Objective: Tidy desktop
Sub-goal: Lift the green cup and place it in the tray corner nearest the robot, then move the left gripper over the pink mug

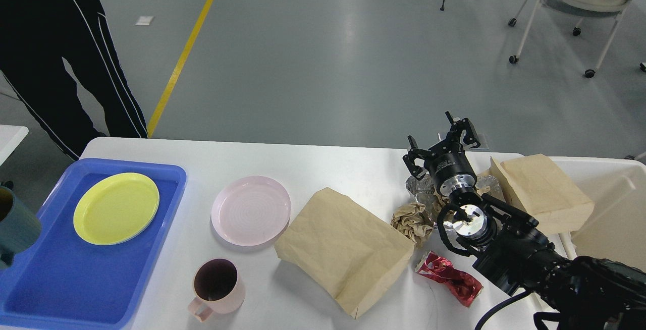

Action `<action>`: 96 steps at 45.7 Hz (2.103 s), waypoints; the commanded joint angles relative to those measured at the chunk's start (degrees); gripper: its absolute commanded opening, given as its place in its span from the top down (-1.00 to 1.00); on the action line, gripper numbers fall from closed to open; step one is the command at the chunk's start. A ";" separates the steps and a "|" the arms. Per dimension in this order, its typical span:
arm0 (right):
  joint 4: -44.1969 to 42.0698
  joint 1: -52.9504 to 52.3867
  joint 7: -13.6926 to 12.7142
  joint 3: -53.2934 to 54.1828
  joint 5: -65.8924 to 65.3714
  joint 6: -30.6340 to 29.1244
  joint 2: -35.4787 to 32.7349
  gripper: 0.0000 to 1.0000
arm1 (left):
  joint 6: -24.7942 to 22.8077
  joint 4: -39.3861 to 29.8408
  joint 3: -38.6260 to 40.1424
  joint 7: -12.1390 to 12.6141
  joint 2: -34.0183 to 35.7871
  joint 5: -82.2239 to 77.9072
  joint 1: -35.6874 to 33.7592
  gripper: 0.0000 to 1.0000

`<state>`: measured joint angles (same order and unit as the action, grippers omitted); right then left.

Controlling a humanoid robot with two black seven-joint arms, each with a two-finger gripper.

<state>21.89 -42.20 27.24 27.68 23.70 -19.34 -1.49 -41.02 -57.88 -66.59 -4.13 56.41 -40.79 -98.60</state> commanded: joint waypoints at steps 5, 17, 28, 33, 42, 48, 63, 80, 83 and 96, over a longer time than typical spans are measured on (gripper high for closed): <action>-0.09 0.10 0.01 0.00 0.03 0.00 0.00 -1.00 | 7.61 10.14 4.10 -0.44 -4.02 0.79 14.56 1.00; -0.09 0.01 0.01 0.00 0.03 0.00 0.00 -1.00 | 13.42 16.74 5.06 -0.97 -8.07 3.79 26.52 1.00; 0.00 0.01 0.01 0.00 0.03 0.00 0.00 -1.00 | 15.89 16.74 8.14 -0.18 -8.60 5.98 31.54 1.00; -0.09 0.01 0.01 0.00 0.03 0.00 0.00 -1.00 | 15.62 16.74 8.05 -0.18 -8.86 5.98 32.24 1.00; -0.09 0.01 0.01 0.00 0.03 0.00 0.00 -1.00 | 16.50 16.83 8.14 -0.26 -9.13 5.98 33.82 1.00; -0.09 0.01 0.01 0.00 0.03 0.00 0.00 -1.00 | 16.59 16.83 8.14 -0.18 -9.21 5.98 33.91 0.95; -0.09 0.01 0.01 0.00 0.03 0.00 0.00 -1.00 | 17.56 16.83 8.23 0.00 -9.22 6.07 33.82 -0.80; 0.00 0.01 -0.08 0.00 0.03 0.00 0.00 -1.00 | 13.52 16.83 8.31 -0.18 -9.13 6.07 32.86 -0.94; 0.00 0.01 0.01 0.00 0.03 0.00 0.00 -1.00 | 10.36 16.83 8.49 -0.18 -9.13 5.98 32.60 -0.94; 0.00 0.01 0.01 0.00 0.03 0.00 0.00 -1.00 | -8.45 18.41 7.79 -0.18 -8.34 5.02 18.81 -0.94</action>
<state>21.89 -42.19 27.25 27.69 23.73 -19.34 -1.48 -42.25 -40.73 -58.40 -4.30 47.93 -35.14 -73.33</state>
